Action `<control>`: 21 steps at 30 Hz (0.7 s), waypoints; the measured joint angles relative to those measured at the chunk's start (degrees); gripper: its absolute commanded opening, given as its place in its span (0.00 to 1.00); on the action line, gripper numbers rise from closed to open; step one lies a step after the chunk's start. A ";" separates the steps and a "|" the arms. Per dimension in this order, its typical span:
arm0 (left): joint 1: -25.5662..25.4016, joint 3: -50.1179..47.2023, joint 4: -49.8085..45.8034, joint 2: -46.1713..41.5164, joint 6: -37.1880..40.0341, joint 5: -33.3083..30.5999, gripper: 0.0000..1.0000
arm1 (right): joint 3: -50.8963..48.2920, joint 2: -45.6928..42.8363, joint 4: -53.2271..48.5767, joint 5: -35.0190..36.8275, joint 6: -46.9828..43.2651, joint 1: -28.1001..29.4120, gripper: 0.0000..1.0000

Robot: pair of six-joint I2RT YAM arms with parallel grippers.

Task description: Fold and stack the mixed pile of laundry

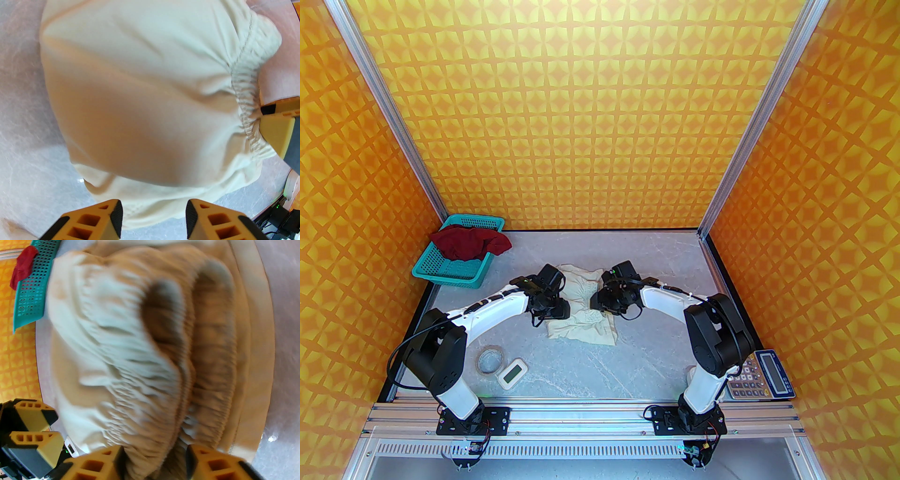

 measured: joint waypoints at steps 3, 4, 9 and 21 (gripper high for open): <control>0.72 -0.94 0.66 -1.27 0.68 0.04 0.48 | 1.05 -0.98 -0.90 0.09 -0.07 0.17 0.02; 0.90 -1.20 0.83 -1.73 0.90 0.07 0.48 | 1.05 -1.70 -1.53 0.13 -0.07 0.17 0.00; 2.23 -1.57 0.83 -3.34 2.25 0.26 0.49 | 0.24 -8.17 -4.44 0.92 -0.15 0.17 0.00; 2.40 -1.55 0.83 -3.69 5.90 2.78 0.49 | -5.77 -13.44 -6.73 5.14 0.52 0.24 0.20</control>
